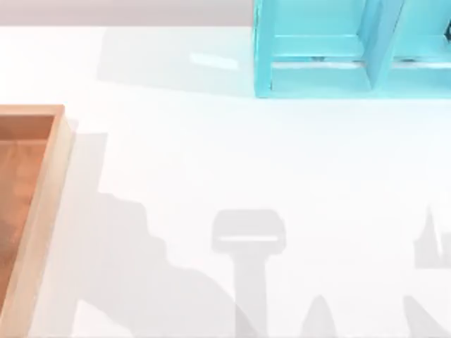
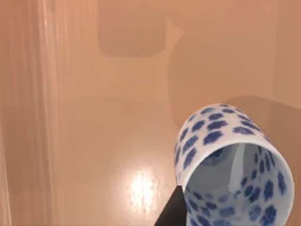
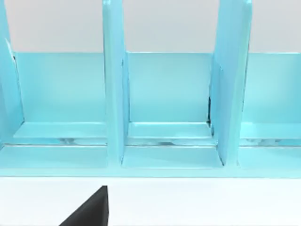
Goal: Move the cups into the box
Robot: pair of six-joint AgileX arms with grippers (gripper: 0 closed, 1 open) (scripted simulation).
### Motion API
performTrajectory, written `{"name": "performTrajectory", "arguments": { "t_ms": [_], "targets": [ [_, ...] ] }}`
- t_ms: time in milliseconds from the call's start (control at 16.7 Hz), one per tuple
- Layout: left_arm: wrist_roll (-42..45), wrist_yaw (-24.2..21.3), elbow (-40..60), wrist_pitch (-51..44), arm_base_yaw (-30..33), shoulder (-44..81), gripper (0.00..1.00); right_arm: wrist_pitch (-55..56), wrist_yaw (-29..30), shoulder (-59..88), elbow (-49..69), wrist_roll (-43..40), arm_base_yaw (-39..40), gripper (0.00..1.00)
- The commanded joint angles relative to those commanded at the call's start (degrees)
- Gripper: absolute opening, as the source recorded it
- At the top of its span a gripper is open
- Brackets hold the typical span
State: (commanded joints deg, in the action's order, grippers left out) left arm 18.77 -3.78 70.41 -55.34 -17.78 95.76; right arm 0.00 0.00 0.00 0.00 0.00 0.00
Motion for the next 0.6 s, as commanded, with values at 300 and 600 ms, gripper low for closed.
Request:
{"name": "performTrajectory", "arguments": {
  "t_ms": [300, 600],
  "targets": [
    [0.0, 0.0, 0.0, 0.0, 0.0, 0.0, 1.00, 0.0, 0.0, 0.0, 0.0, 0.0, 0.0, 1.00],
    [0.0, 0.0, 0.0, 0.0, 0.0, 0.0, 1.00, 0.0, 0.0, 0.0, 0.0, 0.0, 0.0, 1.00]
  ]
}}
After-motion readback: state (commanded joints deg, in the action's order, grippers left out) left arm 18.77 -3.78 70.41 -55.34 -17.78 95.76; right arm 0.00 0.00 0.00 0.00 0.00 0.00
